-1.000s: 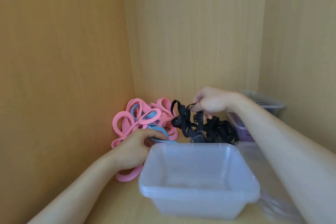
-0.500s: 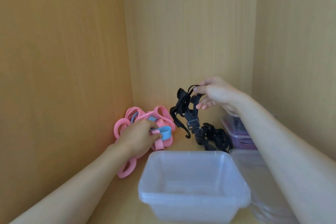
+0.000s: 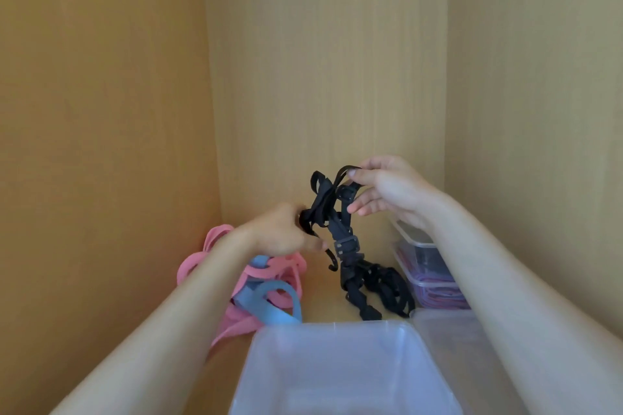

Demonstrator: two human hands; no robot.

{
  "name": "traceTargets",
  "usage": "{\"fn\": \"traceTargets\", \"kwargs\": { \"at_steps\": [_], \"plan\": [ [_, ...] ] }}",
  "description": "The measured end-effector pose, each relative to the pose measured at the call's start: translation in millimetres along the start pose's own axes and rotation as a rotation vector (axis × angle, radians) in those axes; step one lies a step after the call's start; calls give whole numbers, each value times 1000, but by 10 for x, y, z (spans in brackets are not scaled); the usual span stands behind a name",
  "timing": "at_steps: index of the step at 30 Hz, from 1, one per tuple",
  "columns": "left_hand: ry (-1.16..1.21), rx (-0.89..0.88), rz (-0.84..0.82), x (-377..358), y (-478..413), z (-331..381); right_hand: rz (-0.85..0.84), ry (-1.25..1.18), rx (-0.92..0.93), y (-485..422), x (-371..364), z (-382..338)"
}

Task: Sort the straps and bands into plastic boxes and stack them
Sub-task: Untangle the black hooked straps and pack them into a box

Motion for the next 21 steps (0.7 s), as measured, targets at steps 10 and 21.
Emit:
{"fn": "traceTargets", "kwargs": {
  "at_steps": [10,21],
  "plan": [
    [654,-265,82,137,89,-131,103,-252,32,-51,110,102],
    [182,-112,-51,-383,-122,-69,130,-441,64,-45,40,119]
  ]
}}
Point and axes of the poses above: each hand's wrist, its own y-axis away from the middle knuckle, its own x-axis out of the back of the hand, z = x × y, the point moved 4 cm from there along -y, towards the middle knuckle, and after that the axes turned 15 degrees about -z, right-handed, at the moved point
